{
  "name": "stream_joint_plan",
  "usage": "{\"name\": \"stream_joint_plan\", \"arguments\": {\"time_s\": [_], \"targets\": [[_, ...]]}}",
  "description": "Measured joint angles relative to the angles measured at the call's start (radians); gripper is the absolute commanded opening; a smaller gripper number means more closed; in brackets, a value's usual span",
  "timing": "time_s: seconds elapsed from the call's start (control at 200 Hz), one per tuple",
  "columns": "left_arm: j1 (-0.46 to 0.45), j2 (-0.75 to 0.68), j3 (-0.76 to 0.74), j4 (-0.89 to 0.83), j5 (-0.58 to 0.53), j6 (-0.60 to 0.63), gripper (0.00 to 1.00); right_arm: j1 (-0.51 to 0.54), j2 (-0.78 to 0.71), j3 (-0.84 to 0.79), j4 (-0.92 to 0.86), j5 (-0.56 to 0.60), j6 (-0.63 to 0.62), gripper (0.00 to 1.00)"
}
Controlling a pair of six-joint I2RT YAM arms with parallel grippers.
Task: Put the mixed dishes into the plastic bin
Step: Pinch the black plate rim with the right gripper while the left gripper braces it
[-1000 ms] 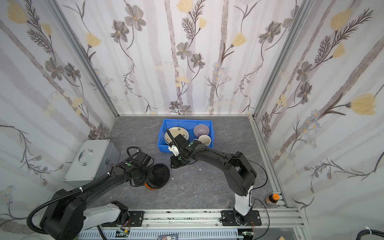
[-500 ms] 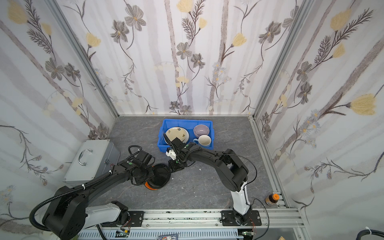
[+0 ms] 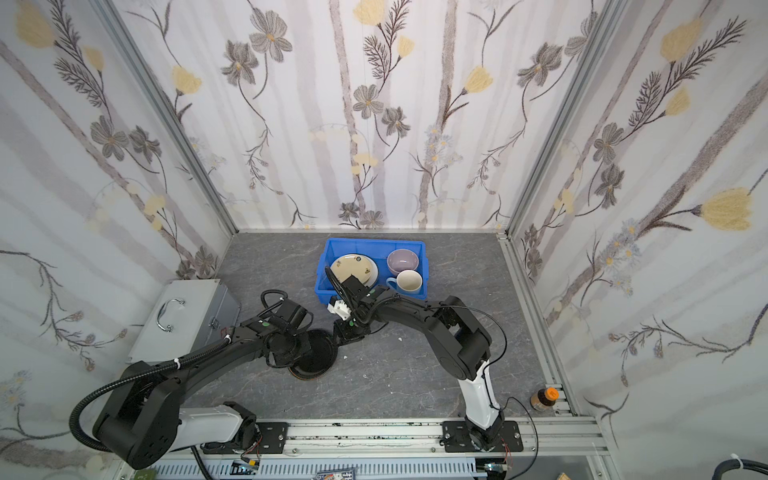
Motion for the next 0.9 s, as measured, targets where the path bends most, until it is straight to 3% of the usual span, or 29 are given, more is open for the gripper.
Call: {"name": "stream_joint_plan", "arguments": {"time_s": [0.45, 0.899], "targets": [[0.0, -0.155, 0.03, -0.145, -0.054, 0.026, 0.52, -0.014, -0.025, -0.011, -0.003, 0.005, 0.0, 0.33], [0.0, -0.122, -0.019, -0.124, -0.055, 0.026, 0.51, -0.014, -0.042, -0.023, -0.004, 0.012, 0.0, 0.33]]}}
